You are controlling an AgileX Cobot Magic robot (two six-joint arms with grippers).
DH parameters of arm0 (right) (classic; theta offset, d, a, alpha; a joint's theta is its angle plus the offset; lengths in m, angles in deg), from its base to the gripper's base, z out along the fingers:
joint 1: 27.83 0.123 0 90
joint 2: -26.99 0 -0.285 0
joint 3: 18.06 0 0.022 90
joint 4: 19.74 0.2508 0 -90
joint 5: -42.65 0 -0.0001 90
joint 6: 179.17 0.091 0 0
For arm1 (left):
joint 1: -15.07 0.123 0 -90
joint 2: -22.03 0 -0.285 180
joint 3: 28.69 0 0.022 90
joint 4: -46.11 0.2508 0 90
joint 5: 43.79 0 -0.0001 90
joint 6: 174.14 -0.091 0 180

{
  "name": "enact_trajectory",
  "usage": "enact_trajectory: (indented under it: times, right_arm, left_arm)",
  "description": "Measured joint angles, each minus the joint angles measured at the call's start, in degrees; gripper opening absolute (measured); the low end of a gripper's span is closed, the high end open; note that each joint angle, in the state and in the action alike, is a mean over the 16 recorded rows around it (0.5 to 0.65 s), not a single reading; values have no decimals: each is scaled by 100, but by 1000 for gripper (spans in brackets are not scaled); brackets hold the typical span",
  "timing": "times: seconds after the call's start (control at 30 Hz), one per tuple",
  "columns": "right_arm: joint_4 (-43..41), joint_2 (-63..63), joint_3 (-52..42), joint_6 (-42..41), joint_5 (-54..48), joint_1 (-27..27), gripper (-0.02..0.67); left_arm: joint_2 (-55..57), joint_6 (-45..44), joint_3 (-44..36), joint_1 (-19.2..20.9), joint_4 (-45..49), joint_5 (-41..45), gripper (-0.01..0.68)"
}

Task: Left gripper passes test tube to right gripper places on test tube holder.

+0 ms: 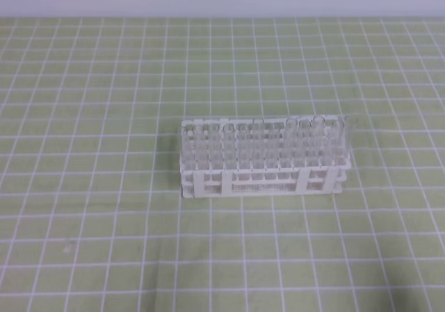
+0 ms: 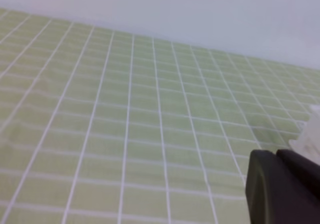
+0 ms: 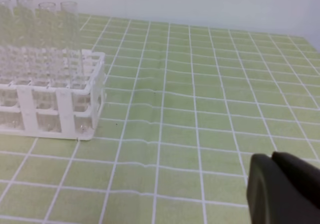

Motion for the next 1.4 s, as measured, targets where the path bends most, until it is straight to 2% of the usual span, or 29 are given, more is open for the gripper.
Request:
enact_trajectory:
  times: [0.5,1.07,1.4]
  right_arm:
    - [2,0,0,0,0,-26,-16]
    - [2,0,0,0,0,-26,-17]
    - [2,0,0,0,0,-26,-17]
  left_arm:
    - [-408,-178,-287,-9,-169,196,-3]
    - [-376,-1671,-275,-7,-975,440,-3]
    - [-376,-1741,-275,-7,-1002,432,-3]
